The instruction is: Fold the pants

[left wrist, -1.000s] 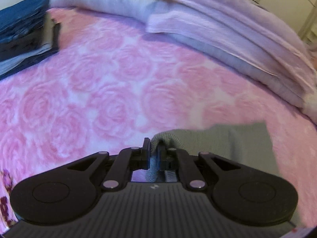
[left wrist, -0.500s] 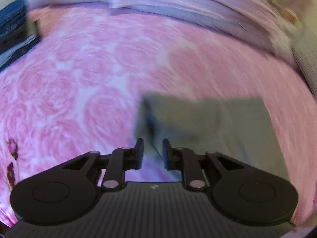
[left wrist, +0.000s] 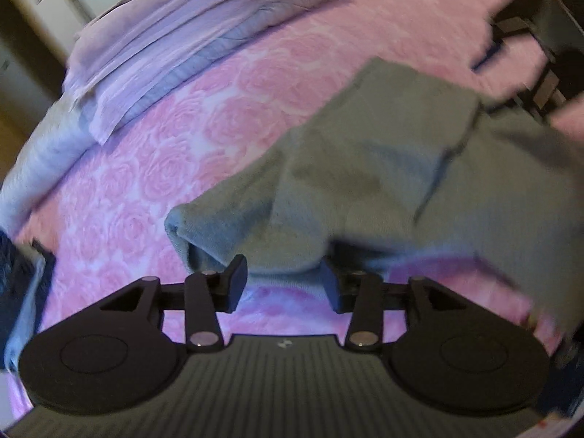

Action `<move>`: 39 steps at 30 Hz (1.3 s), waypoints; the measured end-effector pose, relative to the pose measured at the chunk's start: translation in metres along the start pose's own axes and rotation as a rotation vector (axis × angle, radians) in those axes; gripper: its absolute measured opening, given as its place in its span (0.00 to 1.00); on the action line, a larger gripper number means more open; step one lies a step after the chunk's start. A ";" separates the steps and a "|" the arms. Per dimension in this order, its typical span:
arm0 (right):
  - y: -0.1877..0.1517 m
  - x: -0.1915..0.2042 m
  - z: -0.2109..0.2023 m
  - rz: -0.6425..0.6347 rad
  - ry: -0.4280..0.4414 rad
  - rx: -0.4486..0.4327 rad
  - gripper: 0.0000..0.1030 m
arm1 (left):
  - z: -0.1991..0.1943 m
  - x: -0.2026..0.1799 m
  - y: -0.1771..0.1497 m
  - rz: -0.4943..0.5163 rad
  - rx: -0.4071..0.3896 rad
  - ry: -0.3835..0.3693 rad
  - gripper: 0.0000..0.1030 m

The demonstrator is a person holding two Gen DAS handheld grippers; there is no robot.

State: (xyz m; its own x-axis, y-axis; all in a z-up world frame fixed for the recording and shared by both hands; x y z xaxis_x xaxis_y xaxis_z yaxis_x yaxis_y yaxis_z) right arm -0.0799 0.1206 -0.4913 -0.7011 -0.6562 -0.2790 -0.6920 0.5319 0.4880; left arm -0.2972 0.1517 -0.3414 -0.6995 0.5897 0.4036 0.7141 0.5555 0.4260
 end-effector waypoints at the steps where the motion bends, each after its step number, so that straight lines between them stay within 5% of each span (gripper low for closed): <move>1: 0.001 0.001 0.007 -0.023 -0.011 0.001 0.48 | 0.000 -0.005 -0.002 0.040 -0.002 0.000 0.41; 7: -0.011 0.007 0.034 -0.167 -0.031 0.044 0.48 | 0.016 -0.017 0.014 0.184 -0.076 0.031 0.42; 8: -0.012 0.006 0.037 -0.179 -0.026 0.045 0.45 | 0.020 -0.017 0.018 0.194 -0.089 0.031 0.27; 9: -0.010 0.006 0.039 -0.185 0.002 0.036 0.09 | 0.024 -0.016 0.021 0.204 -0.097 0.033 0.03; 12: 0.010 -0.014 0.030 -0.140 0.015 -0.008 0.03 | 0.024 0.009 0.032 0.145 -0.144 0.058 0.03; 15: 0.050 -0.063 0.006 -0.059 -0.062 -0.100 0.03 | 0.024 0.058 0.053 0.064 -0.200 0.102 0.03; 22: 0.179 -0.202 -0.014 -0.002 -0.309 -0.291 0.03 | 0.057 0.213 0.172 -0.118 -0.383 0.175 0.03; 26: 0.248 -0.289 0.011 0.090 -0.478 -0.338 0.03 | 0.112 0.274 0.238 -0.250 -0.381 0.145 0.04; 28: 0.266 -0.326 0.035 0.165 -0.531 -0.288 0.06 | 0.146 0.295 0.258 -0.354 -0.312 0.120 0.16; 29: 0.267 -0.339 0.050 0.197 -0.548 -0.241 0.15 | 0.162 0.302 0.261 -0.407 -0.271 0.107 0.33; 30: 0.263 -0.349 0.063 0.225 -0.565 -0.191 0.35 | 0.173 0.304 0.260 -0.444 -0.244 0.095 0.43; 32: 0.242 -0.355 0.082 0.270 -0.541 -0.118 0.64 | 0.186 0.297 0.245 -0.498 -0.214 0.037 0.44; 39: 0.081 -0.276 0.071 0.675 -0.309 -0.011 0.64 | 0.189 0.184 0.091 -0.606 -0.029 -0.208 0.46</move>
State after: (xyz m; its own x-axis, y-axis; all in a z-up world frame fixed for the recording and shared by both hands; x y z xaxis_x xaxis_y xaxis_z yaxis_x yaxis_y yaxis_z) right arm 0.0452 0.3831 -0.4332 -0.9909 -0.0069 -0.1343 -0.0925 0.7600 0.6433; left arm -0.3556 0.4217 -0.3814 -0.9570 0.2788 -0.0804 0.1902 0.8119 0.5519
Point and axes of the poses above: each gripper's, at about its wrist camera, not at the fingertips, and z roughly the way its jaws point, x to its left, y to its top, the point moved 9 cm from there along z, roughly the way its jaws point, and after that the axes turned 7 degrees about z, right-handed, at the moved point
